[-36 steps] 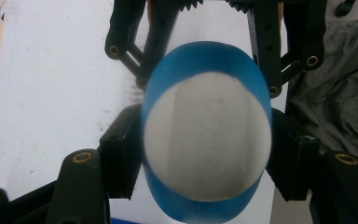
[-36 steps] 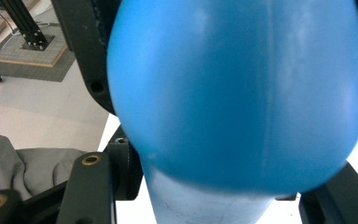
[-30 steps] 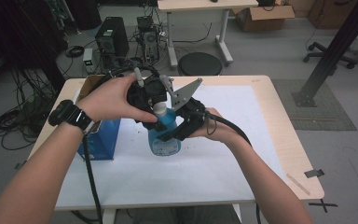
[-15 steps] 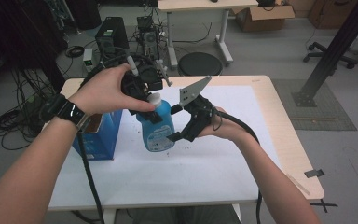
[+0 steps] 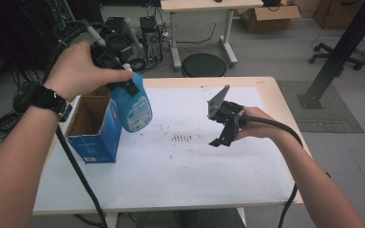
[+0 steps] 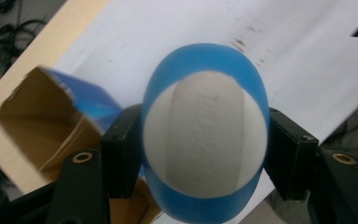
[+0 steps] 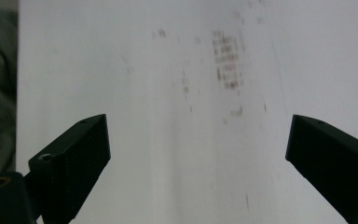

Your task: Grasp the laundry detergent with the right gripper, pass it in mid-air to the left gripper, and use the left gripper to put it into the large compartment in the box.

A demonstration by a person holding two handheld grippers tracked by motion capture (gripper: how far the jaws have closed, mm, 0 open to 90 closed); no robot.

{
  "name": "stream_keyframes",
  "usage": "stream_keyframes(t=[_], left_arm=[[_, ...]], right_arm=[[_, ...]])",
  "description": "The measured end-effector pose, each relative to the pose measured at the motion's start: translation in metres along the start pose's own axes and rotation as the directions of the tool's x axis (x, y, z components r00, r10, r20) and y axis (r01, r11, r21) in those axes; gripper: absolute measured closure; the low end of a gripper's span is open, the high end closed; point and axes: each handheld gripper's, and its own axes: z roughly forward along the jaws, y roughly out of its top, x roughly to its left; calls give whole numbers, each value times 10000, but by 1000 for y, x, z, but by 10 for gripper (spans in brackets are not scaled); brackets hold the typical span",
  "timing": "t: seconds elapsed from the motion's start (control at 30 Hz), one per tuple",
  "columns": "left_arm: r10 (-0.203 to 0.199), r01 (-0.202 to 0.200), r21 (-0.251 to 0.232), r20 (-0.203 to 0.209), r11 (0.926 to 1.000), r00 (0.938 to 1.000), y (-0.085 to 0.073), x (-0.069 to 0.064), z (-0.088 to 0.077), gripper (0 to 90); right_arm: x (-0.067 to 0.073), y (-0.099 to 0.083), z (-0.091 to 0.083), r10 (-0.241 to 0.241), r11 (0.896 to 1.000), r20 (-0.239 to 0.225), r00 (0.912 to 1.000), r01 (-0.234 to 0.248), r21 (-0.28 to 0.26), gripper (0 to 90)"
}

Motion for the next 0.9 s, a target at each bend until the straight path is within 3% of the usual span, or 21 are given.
stream_keyframes(t=[0.1,0.13,0.27,0.37,0.4,0.43,0.53,0.63,0.73,0.9], left_arm=[[-1032,1026,-177,-351,9946,9940,-3,13,-9,380],[-1384,1372,-270,-502,9902,9891,-5,17,-12,381],[-2486,2465,-337,-930,9686,9641,-10,32,-20,381],[-3166,3145,-369,-1177,9485,9412,-15,43,-25,381],[-3257,3242,-326,-1231,9454,9374,-16,46,-26,381],[-3583,3562,-394,-1257,9336,9251,-19,50,-27,381],[-4212,4190,-458,-1350,9068,8969,-25,59,-30,381],[-4634,4608,-544,-1555,8858,8724,-31,67,-32,381],[-4956,4936,-581,-1767,8677,8504,-37,75,-33,381],[-5343,5342,-594,-2017,8433,8209,-46,85,-29,381]], right_arm=[[-2,-15,-4,190,9967,105,9998,-198,793,62],[-4,-23,-7,246,9926,129,9996,-259,1185,58],[-5,-33,-10,325,9840,56,9995,-330,1753,61],[-7,-41,-15,341,9755,206,9992,-378,2168,63],[-8,-44,-16,378,9744,217,9990,-417,2208,65],[-7,-45,-18,524,9714,219,9984,-560,2307,65],[-10,-54,-21,562,9685,295,9980,-617,2413,67],[-11,-59,-24,625,9650,370,9974,-698,2526,67],[-10,-64,-26,604,9616,393,9974,-687,2657,68],[-12,-70,-29,642,9555,428,9970,-738,2858,68]])
